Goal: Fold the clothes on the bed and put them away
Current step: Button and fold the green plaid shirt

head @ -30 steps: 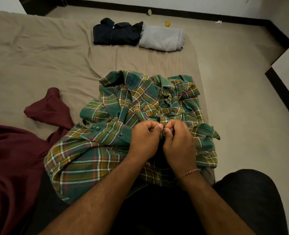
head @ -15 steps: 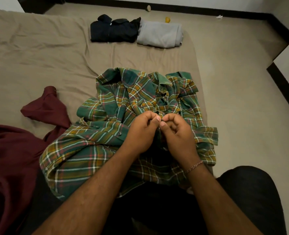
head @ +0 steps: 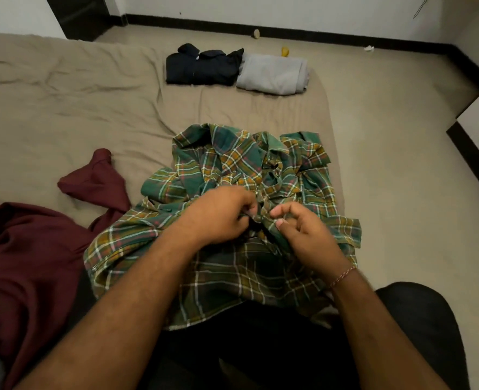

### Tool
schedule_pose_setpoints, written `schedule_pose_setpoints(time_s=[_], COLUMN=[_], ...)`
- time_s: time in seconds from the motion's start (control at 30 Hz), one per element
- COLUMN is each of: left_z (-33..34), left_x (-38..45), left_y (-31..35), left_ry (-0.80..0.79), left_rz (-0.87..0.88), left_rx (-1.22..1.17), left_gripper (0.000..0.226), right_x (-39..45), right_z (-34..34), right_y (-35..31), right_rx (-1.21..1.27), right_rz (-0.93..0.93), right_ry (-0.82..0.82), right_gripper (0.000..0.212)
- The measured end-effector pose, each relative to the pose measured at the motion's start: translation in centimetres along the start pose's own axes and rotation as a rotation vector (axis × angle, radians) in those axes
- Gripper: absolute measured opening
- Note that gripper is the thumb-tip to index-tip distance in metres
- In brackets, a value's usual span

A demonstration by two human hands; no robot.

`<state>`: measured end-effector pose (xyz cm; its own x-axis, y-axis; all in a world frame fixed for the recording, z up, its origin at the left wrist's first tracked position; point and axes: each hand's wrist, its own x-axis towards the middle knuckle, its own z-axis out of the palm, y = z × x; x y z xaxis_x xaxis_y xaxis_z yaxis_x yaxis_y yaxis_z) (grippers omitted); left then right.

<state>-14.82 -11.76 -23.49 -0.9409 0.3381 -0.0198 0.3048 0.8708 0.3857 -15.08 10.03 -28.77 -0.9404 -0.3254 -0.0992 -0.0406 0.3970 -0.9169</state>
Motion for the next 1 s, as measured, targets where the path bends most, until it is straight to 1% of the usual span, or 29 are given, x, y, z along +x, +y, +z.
schedule_pose_setpoints(time_s=[0.03,0.1,0.13,0.17,0.27,0.3,0.33,0.37,0.4,0.43,0.47,0.5,0.53,0.57,0.63,0.7,0.77,0.83,0.93,1.0], left_z=[-0.9,-3.0,-4.0,-5.1,-7.9,-8.9,-9.6,-10.2,-11.1,-11.5,-12.0,-12.2,-12.0,-11.3,-8.5,-4.8,-1.0,1.2,1.9,2.0], left_x=[0.1,0.1,0.1,0.2,0.8,1.3,2.3,3.5,4.8,5.7,6.4,6.8,6.6,6.1,4.2,2.0,0.2,-1.0,-1.2,-0.8], left_y=[-0.5,-1.7,-2.4,-3.1,-4.8,-5.1,-5.3,-5.4,-5.0,-4.3,-3.3,-2.3,-1.3,-0.5,0.5,1.0,1.2,1.7,2.4,2.6], left_ry=[0.012,0.064,0.078,0.073,0.023,0.051,0.118,0.228,0.373,0.505,0.611,0.690,0.746,0.796,0.879,0.909,0.895,0.870,0.820,0.804], left_rz=[-0.026,-0.052,-0.041,-0.020,0.008,0.001,-0.020,-0.068,-0.126,-0.183,-0.199,-0.177,-0.137,-0.091,-0.024,-0.002,0.046,0.143,0.294,0.311], left_rx=[0.048,0.093,0.055,-0.025,-0.255,-0.273,-0.249,-0.175,-0.062,0.035,0.097,0.127,0.126,0.116,0.067,-0.006,-0.051,-0.106,-0.134,-0.161], left_gripper=[0.007,0.007,0.006,0.006,0.014,0.015,0.013,0.011,0.009,0.009,0.010,0.010,0.010,0.009,0.010,0.014,0.015,0.013,0.012,0.011], right_x=[-0.1,-0.3,-0.3,-0.3,-0.4,-0.2,0.3,1.0,2.0,3.0,3.9,4.5,4.4,4.0,2.1,0.4,-1.1,-2.3,-3.1,-3.1], right_z=[-0.5,-2.2,-3.3,-4.4,-7.6,-8.4,-9.0,-9.3,-9.7,-9.9,-9.9,-9.8,-9.4,-8.7,-6.9,-5.2,-3.3,-1.8,-0.9,-1.1], right_y=[-0.4,-1.6,-2.0,-2.4,-3.3,-4.2,-5.1,-6.2,-7.5,-8.5,-9.5,-10.5,-11.3,-11.8,-11.6,-9.6,-7.0,-5.4,-4.8,-4.8], right_rx=[-0.065,-0.219,-0.253,-0.249,-0.073,0.005,0.048,0.065,0.032,-0.043,-0.137,-0.217,-0.238,-0.215,-0.164,-0.059,0.120,0.280,0.428,0.459], right_rz=[-0.031,-0.128,-0.152,-0.136,-0.046,-0.013,0.022,0.044,0.036,0.010,-0.035,-0.086,-0.122,-0.143,-0.105,-0.038,0.030,0.065,0.098,0.109], right_ry=[0.026,0.043,0.038,0.033,0.020,0.019,0.019,0.034,0.099,0.220,0.391,0.567,0.681,0.718,0.651,0.517,0.439,0.409,0.344,0.301], right_gripper=[0.007,0.011,0.013,0.015,0.015,0.015,0.014,0.015,0.016,0.018,0.021,0.022,0.019,0.014,0.005,0.006,0.010,0.010,0.009,0.012])
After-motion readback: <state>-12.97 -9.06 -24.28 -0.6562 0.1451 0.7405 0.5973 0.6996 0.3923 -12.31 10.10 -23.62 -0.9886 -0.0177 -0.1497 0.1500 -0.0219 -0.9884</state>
